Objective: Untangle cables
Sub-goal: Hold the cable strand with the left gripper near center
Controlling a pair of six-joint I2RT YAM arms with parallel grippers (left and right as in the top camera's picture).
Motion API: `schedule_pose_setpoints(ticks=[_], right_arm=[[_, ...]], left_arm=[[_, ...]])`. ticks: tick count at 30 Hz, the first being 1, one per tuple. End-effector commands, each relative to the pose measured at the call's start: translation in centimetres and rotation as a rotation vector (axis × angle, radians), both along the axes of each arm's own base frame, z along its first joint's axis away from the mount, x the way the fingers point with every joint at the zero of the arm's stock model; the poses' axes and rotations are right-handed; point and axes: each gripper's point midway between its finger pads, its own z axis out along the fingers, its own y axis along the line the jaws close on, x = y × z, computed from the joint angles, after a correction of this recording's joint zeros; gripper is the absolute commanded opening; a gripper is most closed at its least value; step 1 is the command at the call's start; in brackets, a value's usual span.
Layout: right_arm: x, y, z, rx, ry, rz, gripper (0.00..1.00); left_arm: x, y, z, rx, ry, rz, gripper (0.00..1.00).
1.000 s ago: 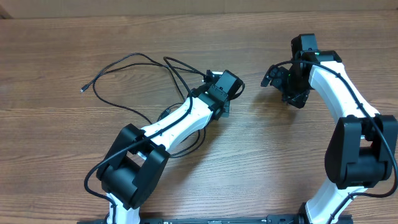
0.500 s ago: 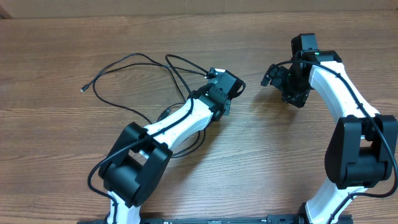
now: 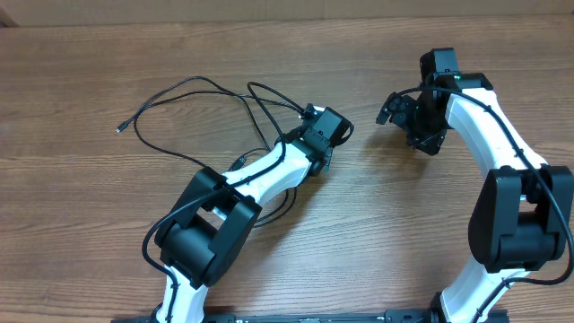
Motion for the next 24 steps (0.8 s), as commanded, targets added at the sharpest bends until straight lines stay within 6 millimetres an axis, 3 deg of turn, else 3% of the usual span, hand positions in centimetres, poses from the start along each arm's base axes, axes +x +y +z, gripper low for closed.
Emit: schedule_pose_setpoints(ticks=[1,4,9,17,24], right_arm=[[0.3,-0.1,0.2,-0.008,-0.011,0.0,1.0],[0.3,-0.1,0.2,-0.008,-0.011,0.0,1.0],[0.3,-0.1,0.2,-0.009,-0.011,0.0,1.0],[0.3,-0.1,0.2,-0.009,-0.011,0.0,1.0],[0.3,-0.1,0.2,-0.008,-0.011,0.0,1.0]], left_arm=[[-0.2,0.9,-0.5,0.041,0.013,0.0,0.38],[-0.3,0.9,-0.5,0.043,0.016,0.001,0.5],[0.1,0.6,-0.4,0.03,-0.001,0.002,0.4],[0.0,0.7,-2.3,0.049,0.02,0.001,0.34],[0.2,0.6,-2.1,0.042,0.012,0.001,0.35]])
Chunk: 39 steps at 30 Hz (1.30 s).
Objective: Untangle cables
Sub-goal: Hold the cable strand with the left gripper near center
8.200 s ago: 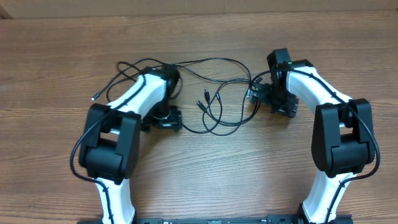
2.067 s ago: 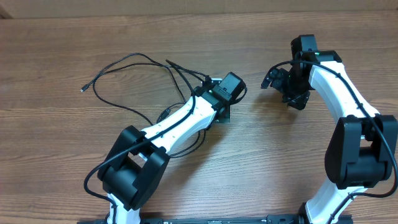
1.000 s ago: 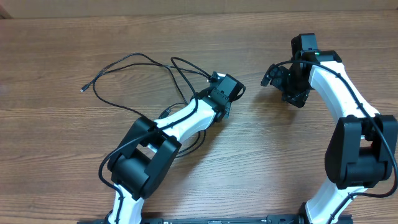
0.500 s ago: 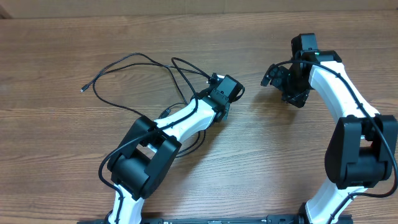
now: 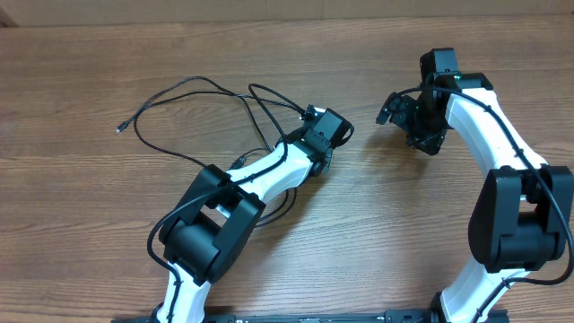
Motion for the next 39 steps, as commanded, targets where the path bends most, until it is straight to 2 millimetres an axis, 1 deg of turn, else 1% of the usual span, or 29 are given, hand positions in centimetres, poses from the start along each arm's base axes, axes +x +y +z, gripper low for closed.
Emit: schedule_pose_setpoints(ticks=[1,3,4,6,10,16,19,21,26,27,36,39], right_arm=[[0.33,-0.14,0.22,-0.009,-0.011,-0.001,1.0],[0.34,-0.14,0.22,-0.008,-0.011,0.0,1.0],[0.34,-0.14,0.22,-0.008,-0.011,-0.001,1.0],[0.34,-0.14,0.22,-0.008,-0.011,-0.001,1.0],[0.34,-0.14,0.22,-0.008,-0.011,-0.001,1.0],[0.34,-0.14,0.22,-0.009,-0.011,-0.001,1.0],[0.34,-0.14,0.22,-0.009,-0.011,-0.001,1.0],[0.34,-0.14,0.22,-0.009,-0.011,-0.001,1.0],[0.34,-0.14,0.22,-0.009,-0.011,-0.001,1.0],[0.34,-0.14,0.22,-0.009,-0.011,-0.001,1.0],[0.34,-0.14,0.22,-0.008,-0.011,-0.001,1.0],[0.34,-0.14,0.22,-0.009,-0.011,0.0,1.0]], left_arm=[[-0.14,0.7,-1.3,0.035,0.018,0.003,0.38],[-0.11,0.72,-1.3,0.035,0.018,0.004,0.39],[-0.12,0.7,-1.29,0.035,0.018,0.004,0.38],[-0.13,0.7,-1.3,0.034,0.018,0.004,0.31],[-0.13,0.7,-1.3,0.035,0.019,0.004,0.28],[-0.14,0.7,-1.3,0.034,0.019,0.004,0.11],[-0.13,0.69,-1.3,0.034,0.019,0.004,0.11],[-0.16,0.67,-1.31,0.034,0.019,0.003,0.16],[-0.21,0.77,-1.36,0.037,0.022,0.004,0.4],[-0.22,0.77,-1.36,0.037,0.023,0.004,0.43],[-0.16,0.84,-1.35,0.038,0.022,0.006,0.54],[-0.15,0.88,-1.36,0.038,0.022,0.007,0.56]])
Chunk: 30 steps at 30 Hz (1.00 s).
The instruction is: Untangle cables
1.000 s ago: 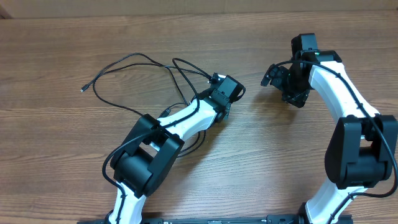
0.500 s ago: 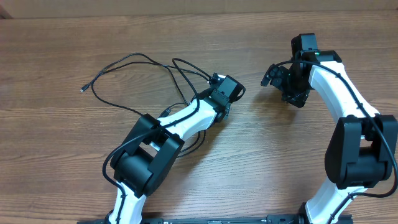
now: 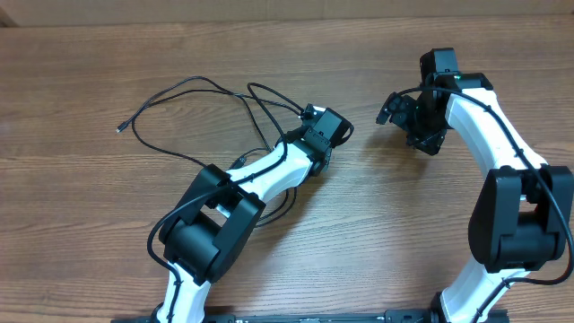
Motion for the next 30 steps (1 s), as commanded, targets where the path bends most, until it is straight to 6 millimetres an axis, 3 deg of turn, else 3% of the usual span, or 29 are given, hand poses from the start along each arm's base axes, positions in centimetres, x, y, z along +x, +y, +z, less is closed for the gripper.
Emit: schedule_pose_setpoints(ticks=[1,5,7,12,15,17,30], right_arm=[[0.3,-0.1,0.2,-0.009,-0.011,0.0,1.0],[0.3,-0.1,0.2,-0.008,-0.011,0.0,1.0],[0.3,-0.1,0.2,-0.009,-0.011,0.0,1.0],[0.3,-0.1,0.2,-0.008,-0.011,0.0,1.0],[0.3,-0.1,0.2,-0.008,-0.011,0.0,1.0],[0.3,-0.1,0.2,-0.009,-0.011,0.0,1.0],[0.3,-0.1,0.2,-0.008,-0.011,0.0,1.0]], left_arm=[[-0.4,0.6,-1.4,0.025,0.036,-0.004,0.56],[-0.4,0.8,-1.5,0.016,0.043,0.01,0.69],[-0.4,0.9,-1.6,-0.01,0.055,0.036,0.69],[0.3,1.6,-1.7,-0.052,0.071,0.063,0.46],[0.4,1.7,-1.9,-0.091,0.1,0.063,0.25],[0.3,1.4,-2.1,-0.124,0.127,0.054,0.18],[0.2,1.3,-2.2,-0.157,0.151,0.047,0.22]])
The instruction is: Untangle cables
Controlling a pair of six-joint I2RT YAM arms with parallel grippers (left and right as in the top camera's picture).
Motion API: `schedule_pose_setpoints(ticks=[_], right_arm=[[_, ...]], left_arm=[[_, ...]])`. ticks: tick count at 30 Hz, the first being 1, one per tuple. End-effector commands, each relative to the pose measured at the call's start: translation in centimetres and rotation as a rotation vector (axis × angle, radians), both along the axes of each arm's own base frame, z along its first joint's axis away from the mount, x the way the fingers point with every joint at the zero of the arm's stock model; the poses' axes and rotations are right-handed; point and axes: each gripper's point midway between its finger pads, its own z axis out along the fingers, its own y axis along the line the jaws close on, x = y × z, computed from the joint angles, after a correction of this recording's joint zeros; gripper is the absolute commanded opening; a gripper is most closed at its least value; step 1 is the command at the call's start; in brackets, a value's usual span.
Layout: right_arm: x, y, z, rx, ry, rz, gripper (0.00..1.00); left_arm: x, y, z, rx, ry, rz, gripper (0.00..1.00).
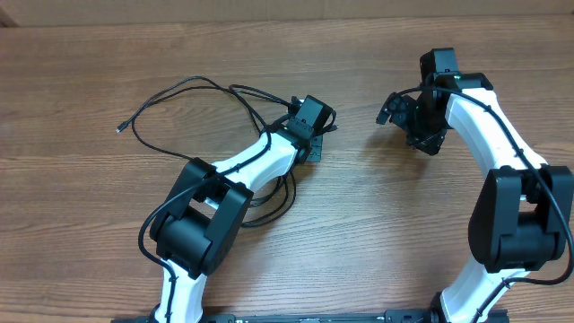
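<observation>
Black cables (193, 82) lie in crossing loops on the left half of the wooden table (81, 233); one free end with a small plug (119, 129) points left. Another loop (285, 196) shows beside the left arm. My left gripper (307, 111) sits at the right end of the tangle, where strands run into it; its fingers are hidden under its body and it appears shut on a cable. My right gripper (387, 108) hovers apart to the right, open, nothing between its fingers.
The white and black left arm (242, 170) lies over the lower part of the tangle and hides the strands there. The right arm (489, 135) reaches up along the right side. A pale wall edge (269, 9) bounds the table's far side.
My left gripper has shifted left and slightly up. The cable strands at it moved along, the upper loop now reaching further left and the loop by the arm wider. The right arm is unchanged.
Through all three earlier moments my left gripper stayed at the right end of the tangle and the right gripper hung open to the right, with nothing changing. Only now has the left gripper moved left, taking the cable with it.
</observation>
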Motion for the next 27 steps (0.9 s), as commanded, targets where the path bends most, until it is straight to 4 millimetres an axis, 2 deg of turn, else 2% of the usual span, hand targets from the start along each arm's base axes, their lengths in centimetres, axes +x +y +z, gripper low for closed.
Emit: schedule_pose_setpoints(ticks=[1,10,27], right_arm=[[0.34,-0.14,0.22,-0.009,-0.011,0.0,1.0],[0.34,-0.14,0.22,-0.009,-0.011,0.0,1.0],[0.34,-0.14,0.22,-0.009,-0.011,0.0,1.0]], left_arm=[[-1.02,0.25,-1.81,-0.001,0.063,-0.01,0.23],[-1.0,0.27,-1.8,-0.001,0.062,-0.009,0.32],[-0.98,0.25,-1.79,-0.002,0.061,-0.01,0.32]])
